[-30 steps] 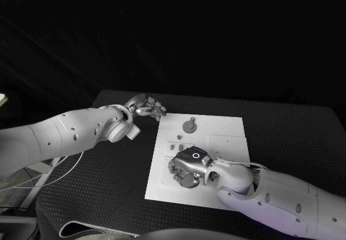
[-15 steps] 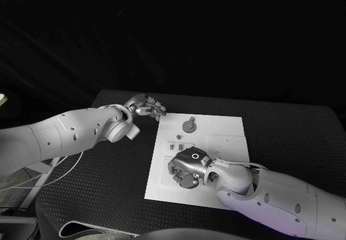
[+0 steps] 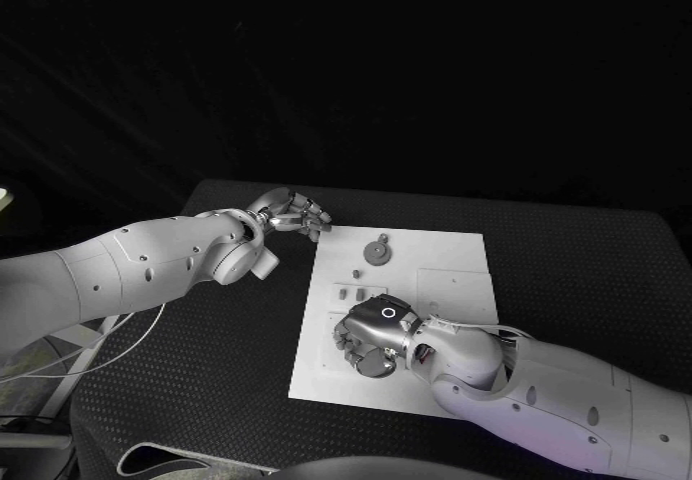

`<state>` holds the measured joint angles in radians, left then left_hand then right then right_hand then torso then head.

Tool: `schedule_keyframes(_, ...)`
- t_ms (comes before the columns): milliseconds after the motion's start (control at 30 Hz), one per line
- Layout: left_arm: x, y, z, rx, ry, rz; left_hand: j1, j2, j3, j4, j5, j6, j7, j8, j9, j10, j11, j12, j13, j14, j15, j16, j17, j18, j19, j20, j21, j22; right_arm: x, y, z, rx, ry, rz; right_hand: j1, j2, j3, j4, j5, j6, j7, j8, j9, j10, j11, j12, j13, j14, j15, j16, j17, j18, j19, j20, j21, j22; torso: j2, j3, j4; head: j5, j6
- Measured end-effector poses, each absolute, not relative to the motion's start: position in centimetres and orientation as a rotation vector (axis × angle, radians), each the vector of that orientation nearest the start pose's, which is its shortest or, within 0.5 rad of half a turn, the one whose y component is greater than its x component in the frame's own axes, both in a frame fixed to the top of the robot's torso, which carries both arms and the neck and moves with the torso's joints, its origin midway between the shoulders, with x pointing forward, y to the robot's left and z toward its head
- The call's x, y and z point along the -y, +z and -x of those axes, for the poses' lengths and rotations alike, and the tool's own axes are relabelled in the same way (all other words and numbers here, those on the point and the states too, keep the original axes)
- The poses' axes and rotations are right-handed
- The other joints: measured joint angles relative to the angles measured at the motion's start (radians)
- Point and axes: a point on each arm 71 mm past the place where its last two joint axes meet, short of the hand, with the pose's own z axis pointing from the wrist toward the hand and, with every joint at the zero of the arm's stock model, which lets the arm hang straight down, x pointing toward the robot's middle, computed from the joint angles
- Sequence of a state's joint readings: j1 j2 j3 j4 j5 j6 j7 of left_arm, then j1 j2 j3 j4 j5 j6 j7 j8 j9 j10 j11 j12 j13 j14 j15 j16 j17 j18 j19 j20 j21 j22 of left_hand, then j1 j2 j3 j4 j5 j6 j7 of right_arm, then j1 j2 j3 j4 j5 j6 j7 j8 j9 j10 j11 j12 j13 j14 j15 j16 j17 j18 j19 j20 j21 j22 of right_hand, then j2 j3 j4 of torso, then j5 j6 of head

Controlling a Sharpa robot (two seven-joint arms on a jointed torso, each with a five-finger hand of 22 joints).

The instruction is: Assemble the parts on the task board

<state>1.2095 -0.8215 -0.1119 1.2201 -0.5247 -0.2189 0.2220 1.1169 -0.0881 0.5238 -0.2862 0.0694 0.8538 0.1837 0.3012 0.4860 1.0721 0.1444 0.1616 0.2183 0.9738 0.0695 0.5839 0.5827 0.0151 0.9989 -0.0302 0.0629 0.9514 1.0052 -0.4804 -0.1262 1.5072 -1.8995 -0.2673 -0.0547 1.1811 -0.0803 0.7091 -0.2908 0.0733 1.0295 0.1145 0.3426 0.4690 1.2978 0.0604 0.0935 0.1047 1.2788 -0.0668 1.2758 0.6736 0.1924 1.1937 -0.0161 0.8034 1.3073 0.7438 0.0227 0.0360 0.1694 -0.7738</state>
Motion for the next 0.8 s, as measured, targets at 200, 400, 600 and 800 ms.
schedule_keyframes(200,-28.59,-22.01,-52.55,-1.697,-1.044,0.691,0.000,0.000,0.000,0.000,0.000,0.000,0.000,0.000,0.000,0.000,0.000,0.000,0.000,0.000,0.000,0.000,0.001,0.000,0.000,0.000,0.000,0.000,1.33,-28.06,-38.43,-1.615,0.893,0.779,0.000,0.000,0.000,0.000,0.004,0.000,0.000,0.000,0.001,0.000,0.000,0.000,0.000,0.001,-0.001,0.000,0.000,0.000,0.000,0.000,0.000,0.000,0.000,0.0000,-0.0004,0.000,0.001)
schedule_keyframes(400,-28.61,-22.01,-52.55,-1.697,-1.043,0.691,0.000,0.000,0.000,0.000,0.000,0.000,0.000,0.000,0.000,0.000,0.000,0.000,0.000,0.000,0.000,0.000,0.001,0.000,0.000,0.000,0.000,0.000,1.35,-28.40,-38.52,-1.624,0.883,0.783,0.000,0.000,0.000,0.000,0.004,0.000,0.000,0.000,0.001,0.000,0.000,0.000,0.000,0.001,-0.001,0.000,0.000,0.000,0.000,0.000,0.000,0.000,0.001,0.0000,-0.0001,-0.001,0.001)
schedule_keyframes(600,-28.62,-22.02,-52.55,-1.698,-1.043,0.691,0.000,0.000,0.000,0.000,0.000,0.000,0.000,0.000,0.000,0.000,0.000,0.000,0.000,0.000,0.000,0.000,0.001,0.000,0.000,0.000,0.000,0.000,1.26,-28.58,-38.55,-1.627,0.877,0.787,0.000,0.000,0.000,0.000,0.004,0.000,0.000,0.000,0.001,0.000,0.000,0.000,0.000,0.001,-0.001,0.000,0.001,0.000,0.000,0.000,0.000,0.000,0.001,0.0002,0.0000,-0.001,0.001)
schedule_keyframes(800,-28.65,-22.02,-52.54,-1.698,-1.043,0.691,0.000,0.000,0.000,0.000,0.000,0.000,0.000,0.000,0.000,0.000,0.000,0.004,-0.001,0.000,0.000,0.000,0.002,0.000,0.000,0.000,0.000,-0.001,1.21,-28.65,-38.53,-1.627,0.876,0.791,0.000,0.000,0.000,0.000,0.004,0.000,0.000,0.000,0.001,0.000,0.000,0.000,0.000,0.001,-0.001,0.000,0.001,0.000,0.000,0.000,0.000,0.000,0.001,0.0003,-0.0001,-0.001,0.001)
